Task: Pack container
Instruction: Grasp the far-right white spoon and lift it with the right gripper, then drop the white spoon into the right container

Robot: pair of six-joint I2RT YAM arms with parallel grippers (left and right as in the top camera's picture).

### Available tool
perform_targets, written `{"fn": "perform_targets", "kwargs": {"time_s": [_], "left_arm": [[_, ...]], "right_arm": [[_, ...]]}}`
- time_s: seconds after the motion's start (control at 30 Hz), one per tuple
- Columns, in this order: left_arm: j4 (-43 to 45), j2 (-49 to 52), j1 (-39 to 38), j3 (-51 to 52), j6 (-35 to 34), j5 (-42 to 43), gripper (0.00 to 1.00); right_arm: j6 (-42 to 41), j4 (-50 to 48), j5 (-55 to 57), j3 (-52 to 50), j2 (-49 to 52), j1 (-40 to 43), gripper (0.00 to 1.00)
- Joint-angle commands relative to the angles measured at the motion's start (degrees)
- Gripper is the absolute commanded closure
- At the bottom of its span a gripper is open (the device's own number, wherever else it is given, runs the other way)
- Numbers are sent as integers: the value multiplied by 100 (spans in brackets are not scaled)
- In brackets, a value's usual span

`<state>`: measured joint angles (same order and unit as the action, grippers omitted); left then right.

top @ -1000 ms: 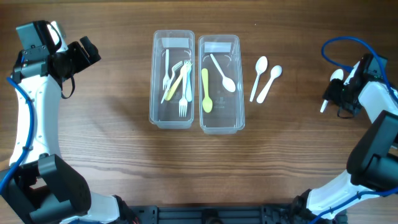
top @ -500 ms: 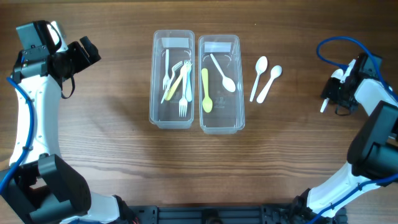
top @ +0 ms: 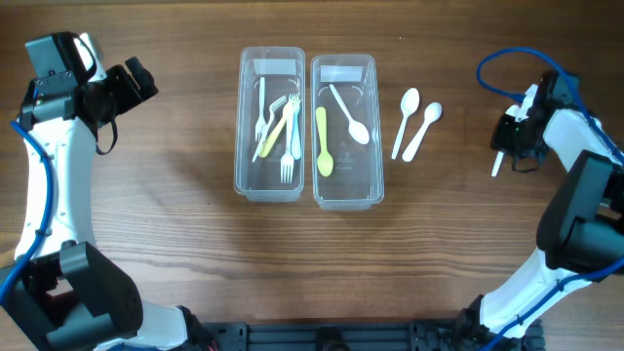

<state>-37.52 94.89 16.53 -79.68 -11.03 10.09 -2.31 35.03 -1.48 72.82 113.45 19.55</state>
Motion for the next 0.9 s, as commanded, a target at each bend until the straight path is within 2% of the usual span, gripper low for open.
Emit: {"fn": "perform_targets", "kwargs": {"time_s": [0.0,0.1,0.23,0.43,0.6,0.7,0.73,0.77,0.8,0.87], "left_arm": [[-2,-146,22,-114,-28,7,0],[-2,-146,22,-114,-28,7,0],[-2,-146,22,-114,-28,7,0],[-2,-146,22,-114,-28,7,0],[-2,-146,22,-114,-28,7,0],[-2,-146,22,-114,-28,7,0],[-2,-146,22,-114,-28,9,0],[-2,-146,22,-114,-28,7,0],[-2,-146,22,-114,-31,7,0],[-2,-146,22,-114,-31,7,0]], "right_arm": [[-74,442,-33,883,-133,-109,96],[-85,850,-457,1613,-380,-400,96],[-251,1093,-793,2258,-649,-1266,96],[-391,1067,-850,2280,-601,-3119,96],[-437,1067,-236,2127,-369,-4096,96],[-542,1064,-238,1989,-157,-4393,95],[-610,1067,-243,1967,-79,-4448,82],[-693,1067,-240,1967,-11,-4474,64],[-691,1051,-267,1967,22,-4478,60],[-688,964,-282,1989,11,-4470,59]]}}
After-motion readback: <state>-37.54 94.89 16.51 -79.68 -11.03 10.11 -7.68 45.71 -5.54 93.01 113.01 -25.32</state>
